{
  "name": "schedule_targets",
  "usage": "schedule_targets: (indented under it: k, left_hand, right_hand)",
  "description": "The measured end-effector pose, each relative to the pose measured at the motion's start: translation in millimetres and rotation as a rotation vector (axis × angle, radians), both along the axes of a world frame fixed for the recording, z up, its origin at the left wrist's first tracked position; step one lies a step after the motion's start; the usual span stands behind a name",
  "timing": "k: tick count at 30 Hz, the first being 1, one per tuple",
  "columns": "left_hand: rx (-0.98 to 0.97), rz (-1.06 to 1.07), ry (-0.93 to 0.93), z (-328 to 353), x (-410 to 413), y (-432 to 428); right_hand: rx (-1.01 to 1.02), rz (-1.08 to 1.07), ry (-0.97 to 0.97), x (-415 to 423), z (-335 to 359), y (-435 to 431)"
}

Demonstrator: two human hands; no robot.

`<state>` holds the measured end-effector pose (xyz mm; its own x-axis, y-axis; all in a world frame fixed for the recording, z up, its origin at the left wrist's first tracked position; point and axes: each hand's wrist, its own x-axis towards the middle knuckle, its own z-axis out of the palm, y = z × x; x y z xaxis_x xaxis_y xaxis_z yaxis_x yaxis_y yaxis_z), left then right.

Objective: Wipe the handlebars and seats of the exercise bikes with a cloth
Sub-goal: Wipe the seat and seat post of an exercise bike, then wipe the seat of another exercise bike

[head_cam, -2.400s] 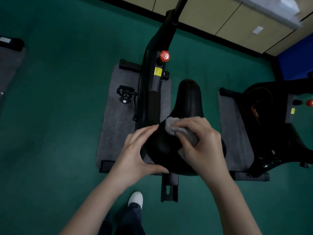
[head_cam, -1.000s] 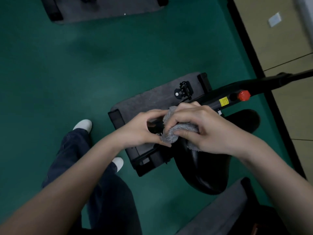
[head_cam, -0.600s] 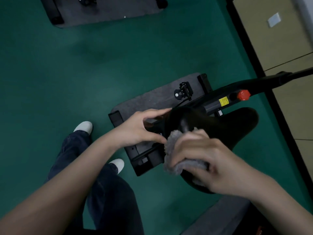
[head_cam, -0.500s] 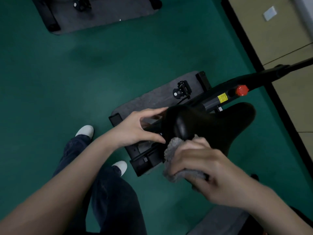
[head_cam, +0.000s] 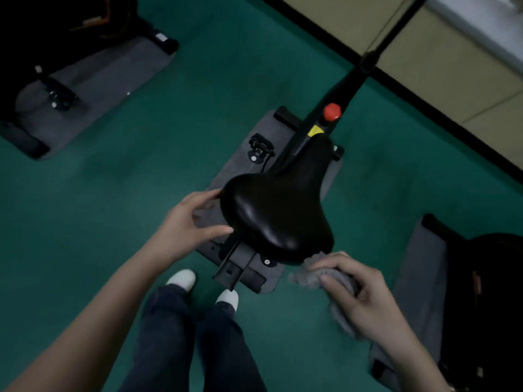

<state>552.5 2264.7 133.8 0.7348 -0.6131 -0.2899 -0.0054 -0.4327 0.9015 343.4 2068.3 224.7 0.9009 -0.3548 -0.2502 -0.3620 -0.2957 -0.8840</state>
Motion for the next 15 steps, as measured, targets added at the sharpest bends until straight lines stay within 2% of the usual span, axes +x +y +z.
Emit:
schedule_targets:
  k: [6, 10, 15]
  left_hand:
    - [0.056, -0.184, -0.192, 34, 6, 5]
    - [0.043, -0.317, -0.311, 57, 11, 3]
    - [0.033, -0.522, -0.365, 82, 13, -5]
  right_hand:
    - [0.057, -0.578, -0.046, -30, 10, 40]
    - [0.048, -0.783, -0.112, -40, 26, 70]
    - [0.008, -0.962, -0.145, -50, 42, 99]
